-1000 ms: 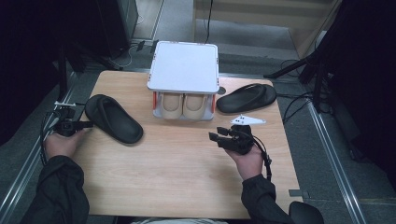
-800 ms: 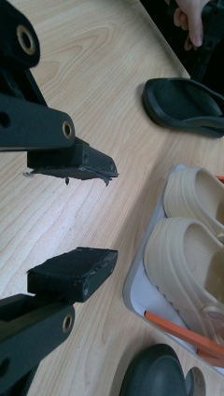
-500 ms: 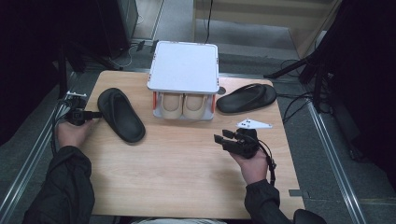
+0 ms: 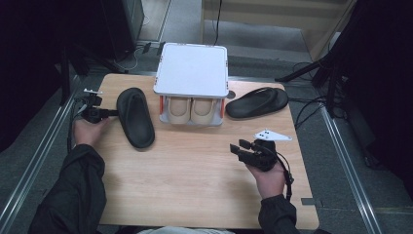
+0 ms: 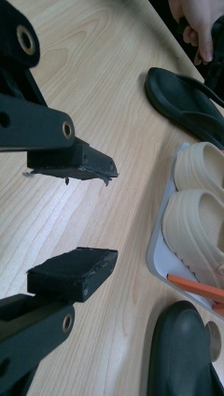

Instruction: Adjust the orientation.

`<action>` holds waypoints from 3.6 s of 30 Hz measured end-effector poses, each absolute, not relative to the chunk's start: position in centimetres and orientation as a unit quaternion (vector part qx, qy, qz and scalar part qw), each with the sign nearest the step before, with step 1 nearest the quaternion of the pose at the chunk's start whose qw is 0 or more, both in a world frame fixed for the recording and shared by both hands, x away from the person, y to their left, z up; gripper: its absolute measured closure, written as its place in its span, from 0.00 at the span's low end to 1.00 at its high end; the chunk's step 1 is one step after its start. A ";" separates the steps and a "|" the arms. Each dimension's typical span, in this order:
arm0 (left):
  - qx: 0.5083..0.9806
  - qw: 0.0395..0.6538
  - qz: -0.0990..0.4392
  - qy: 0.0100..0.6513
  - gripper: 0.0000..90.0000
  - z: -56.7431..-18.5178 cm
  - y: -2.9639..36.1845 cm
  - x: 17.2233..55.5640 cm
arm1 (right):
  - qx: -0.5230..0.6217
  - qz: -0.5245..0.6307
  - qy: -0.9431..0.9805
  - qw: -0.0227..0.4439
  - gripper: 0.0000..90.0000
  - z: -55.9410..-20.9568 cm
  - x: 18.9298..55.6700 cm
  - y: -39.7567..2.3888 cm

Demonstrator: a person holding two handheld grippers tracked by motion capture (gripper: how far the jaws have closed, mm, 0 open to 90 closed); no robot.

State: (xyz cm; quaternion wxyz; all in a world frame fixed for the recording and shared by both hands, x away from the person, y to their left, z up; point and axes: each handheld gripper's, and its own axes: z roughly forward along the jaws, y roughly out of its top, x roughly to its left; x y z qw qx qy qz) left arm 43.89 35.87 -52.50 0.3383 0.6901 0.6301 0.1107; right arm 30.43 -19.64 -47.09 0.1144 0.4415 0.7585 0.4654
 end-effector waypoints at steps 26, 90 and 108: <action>0.681 0.368 0.114 0.623 0.54 -48.2 33.5 42.1 | 0.438 0.465 0.761 0.112 0.61 -47.1 30.9 -19.4; 0.683 0.386 0.098 0.612 0.78 -46.0 30.3 37.7 | 0.431 0.468 0.764 0.107 0.61 -46.7 31.9 -19.2; 0.708 0.402 0.066 0.577 0.78 -46.0 24.5 28.7 | 0.411 0.462 0.778 0.110 0.61 -46.6 33.6 -17.8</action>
